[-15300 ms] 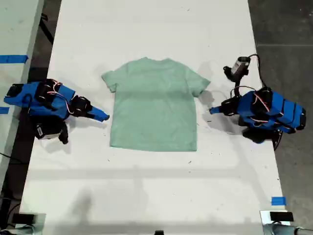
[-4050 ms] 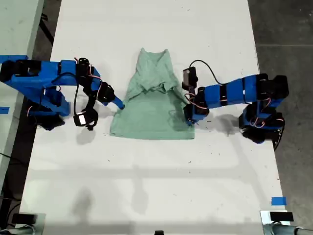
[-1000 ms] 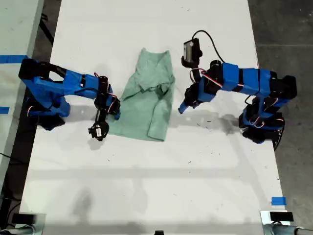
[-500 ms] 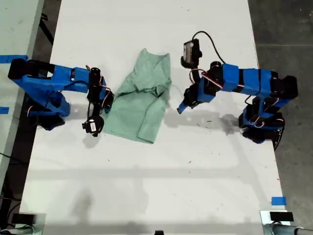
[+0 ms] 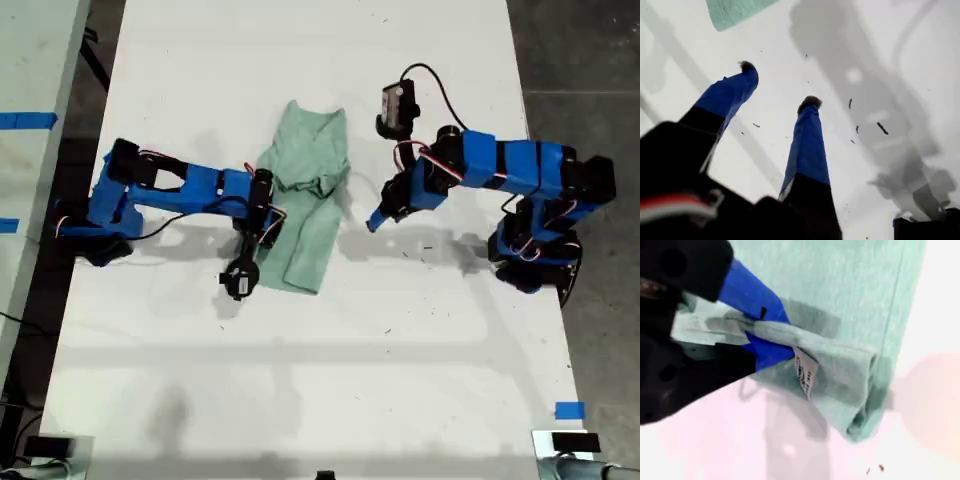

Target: Fold tshirt

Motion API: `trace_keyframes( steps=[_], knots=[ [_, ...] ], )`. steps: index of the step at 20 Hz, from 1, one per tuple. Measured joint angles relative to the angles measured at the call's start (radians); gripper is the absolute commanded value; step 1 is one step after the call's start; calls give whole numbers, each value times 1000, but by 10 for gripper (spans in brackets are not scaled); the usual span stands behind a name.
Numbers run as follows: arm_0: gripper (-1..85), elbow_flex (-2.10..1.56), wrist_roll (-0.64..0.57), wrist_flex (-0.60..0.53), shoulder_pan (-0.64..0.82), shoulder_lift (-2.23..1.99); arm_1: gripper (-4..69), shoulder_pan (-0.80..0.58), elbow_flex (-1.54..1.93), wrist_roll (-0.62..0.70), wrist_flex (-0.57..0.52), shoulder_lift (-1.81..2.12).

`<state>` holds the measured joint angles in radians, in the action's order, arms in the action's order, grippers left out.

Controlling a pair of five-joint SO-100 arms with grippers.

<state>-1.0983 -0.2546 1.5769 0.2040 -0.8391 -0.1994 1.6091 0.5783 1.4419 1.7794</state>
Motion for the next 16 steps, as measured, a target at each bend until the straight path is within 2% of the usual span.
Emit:
trace_keyframes(
  steps=[1, 2, 4, 7, 11, 16],
  knots=[
    [210, 75, -8, 25, 0, 63, 205, 0, 9, -2, -5, 6],
    [308, 110, -17, 34, -2, 83, 205, 2, 14, -5, -11, 8],
    [327, 140, -54, 74, 0, 84, 204, 6, 25, -6, -18, 9],
    [315, 32, -78, 72, -2, -37, 204, 8, 25, -6, -25, 9],
    [313, -184, -80, 74, 11, -529, 203, 8, 25, -11, -25, 11],
    [310, -538, 17, 89, 58, -1046, 191, 55, 20, -63, -12, 52]
  ],
)
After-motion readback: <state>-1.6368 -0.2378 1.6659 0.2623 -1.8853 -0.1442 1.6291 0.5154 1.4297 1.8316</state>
